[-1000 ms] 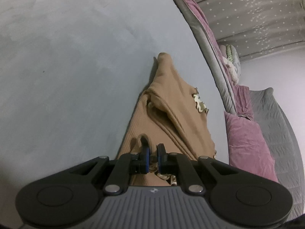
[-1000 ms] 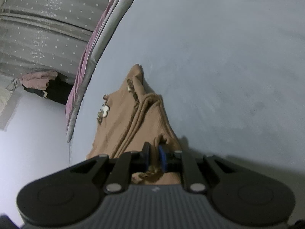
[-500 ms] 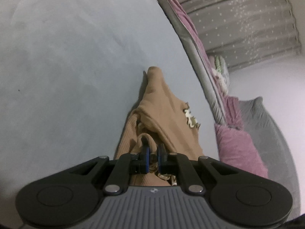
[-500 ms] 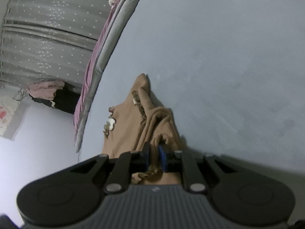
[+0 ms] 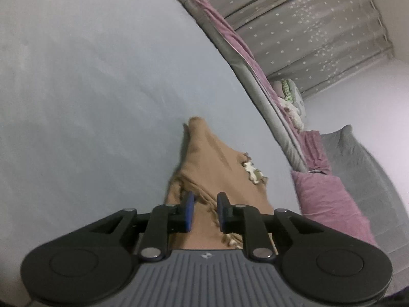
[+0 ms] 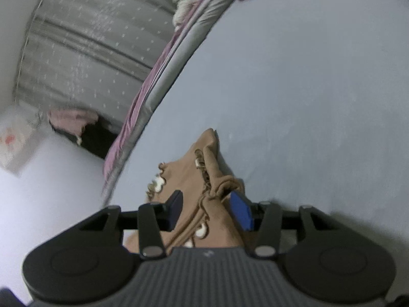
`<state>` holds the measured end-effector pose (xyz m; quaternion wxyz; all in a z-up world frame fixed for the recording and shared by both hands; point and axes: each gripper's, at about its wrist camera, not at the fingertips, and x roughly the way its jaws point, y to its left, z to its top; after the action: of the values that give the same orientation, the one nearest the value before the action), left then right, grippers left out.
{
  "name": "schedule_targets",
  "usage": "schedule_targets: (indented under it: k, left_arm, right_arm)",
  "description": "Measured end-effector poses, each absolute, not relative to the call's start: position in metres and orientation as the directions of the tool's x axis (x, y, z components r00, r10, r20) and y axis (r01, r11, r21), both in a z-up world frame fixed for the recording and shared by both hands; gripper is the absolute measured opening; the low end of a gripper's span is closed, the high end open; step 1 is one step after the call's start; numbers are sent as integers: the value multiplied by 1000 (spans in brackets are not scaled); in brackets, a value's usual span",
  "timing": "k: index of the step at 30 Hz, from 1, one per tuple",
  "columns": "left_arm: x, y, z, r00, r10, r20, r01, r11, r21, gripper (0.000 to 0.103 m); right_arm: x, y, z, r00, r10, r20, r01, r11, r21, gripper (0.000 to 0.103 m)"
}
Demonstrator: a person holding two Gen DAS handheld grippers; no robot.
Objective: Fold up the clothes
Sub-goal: 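Lift the hem with both grippers and fold it toward the collar, then lay the hem down on the sweater and open both grippers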
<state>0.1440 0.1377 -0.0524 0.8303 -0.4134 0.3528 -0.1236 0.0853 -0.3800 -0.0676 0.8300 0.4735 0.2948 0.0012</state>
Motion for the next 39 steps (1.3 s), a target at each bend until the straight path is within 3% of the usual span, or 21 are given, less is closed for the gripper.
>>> schedule_targets:
  k: [7, 10, 11, 12, 13, 21, 27, 30, 33, 35, 36, 39]
  left_arm:
    - [149, 113, -57, 672, -502, -544, -20, 722, -691, 21]
    - [147, 100, -56, 683, -455, -572, 1, 783, -622, 20]
    - [144, 96, -55, 694, -434, -575, 4, 801, -599, 15]
    - [141, 92, -54, 705, -412, -577, 7, 818, -576, 6]
    - [138, 90, -53, 719, -391, -574, 9, 832, -555, 6]
    - [109, 87, -35, 834, -285, -472, 15, 867, -498, 5]
    - [118, 89, -52, 793, -265, -549, -39, 877, -479, 5]
    - [121, 86, -56, 781, -253, -570, -54, 883, -466, 7]
    - [118, 81, -48, 796, -209, -568, -71, 900, -431, 16]
    - [112, 76, -41, 824, -169, -541, -66, 919, -388, 17]
    - [109, 72, -38, 837, -159, -524, -55, 927, -370, 17]
    - [103, 54, -30, 854, -190, -484, 20, 942, -334, 21]
  right_arm:
    - [100, -353, -58, 781, 238, -578, 246, 733, 635, 39]
    - [101, -340, -58, 774, 202, -600, 236, 788, 569, 26]
    - [101, -336, -58, 774, 190, -604, 233, 802, 550, 16]
    - [101, -332, -58, 774, 178, -608, 230, 816, 531, 12]
    - [101, -328, -58, 775, 165, -610, 227, 829, 512, 11]
    - [80, -323, -45, 863, 64, -502, 209, 859, 468, 9]
    - [83, -324, -56, 847, 45, -529, 235, 862, 449, 10]
    - [89, -323, -66, 825, 39, -564, 247, 872, 422, 11]
    - [84, -325, -65, 823, 17, -568, 263, 875, 406, 26]
    - [79, -324, -58, 833, -11, -553, 269, 881, 389, 46]
    - [76, -323, -54, 840, -23, -542, 268, 887, 377, 49]
    - [73, -313, -41, 857, -34, -514, 238, 911, 337, 51]
